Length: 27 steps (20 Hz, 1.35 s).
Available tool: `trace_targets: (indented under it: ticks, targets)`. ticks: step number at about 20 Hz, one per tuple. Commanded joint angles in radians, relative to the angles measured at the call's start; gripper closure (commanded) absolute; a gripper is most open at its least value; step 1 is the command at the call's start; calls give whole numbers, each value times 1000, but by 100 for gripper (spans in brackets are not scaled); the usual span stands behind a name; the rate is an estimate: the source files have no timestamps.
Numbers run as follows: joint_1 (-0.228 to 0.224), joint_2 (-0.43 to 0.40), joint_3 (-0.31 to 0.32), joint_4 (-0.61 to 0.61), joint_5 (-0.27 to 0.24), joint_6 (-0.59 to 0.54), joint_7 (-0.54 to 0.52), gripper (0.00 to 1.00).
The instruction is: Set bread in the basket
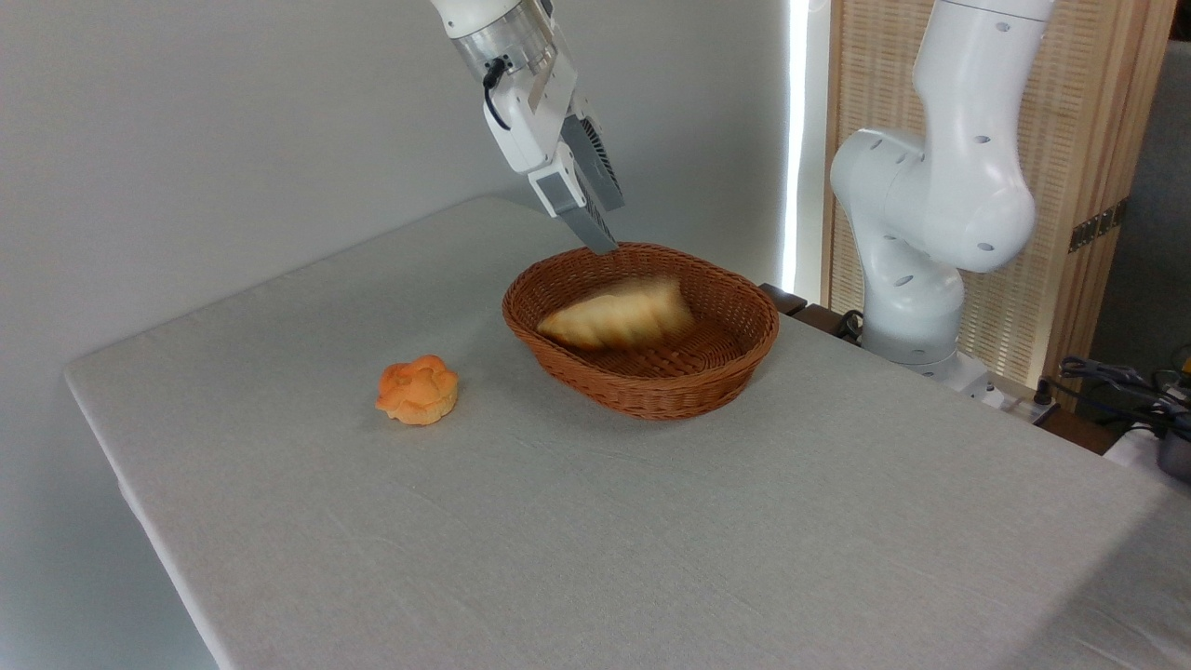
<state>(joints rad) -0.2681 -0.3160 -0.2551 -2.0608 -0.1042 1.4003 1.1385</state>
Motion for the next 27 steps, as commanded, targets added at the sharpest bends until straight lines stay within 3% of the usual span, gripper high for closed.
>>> trace_targets:
  ticks: [1, 6, 10, 14, 19, 23, 27]
  targets:
    - [-3, 2, 5, 5, -5, -21, 20, 0]
    - [10, 1, 23, 14, 29, 78, 4, 0]
    - [13, 32, 141, 22, 35, 227, -29, 0]
    - [12, 89, 266, 64, 34, 357, -149, 0]
    - [12, 147, 352, 86, 61, 460, -330, 0]
    - [12, 199, 372, 128, 89, 486, -541, 0]
    - [10, 213, 370, 133, 84, 485, -594, 0]
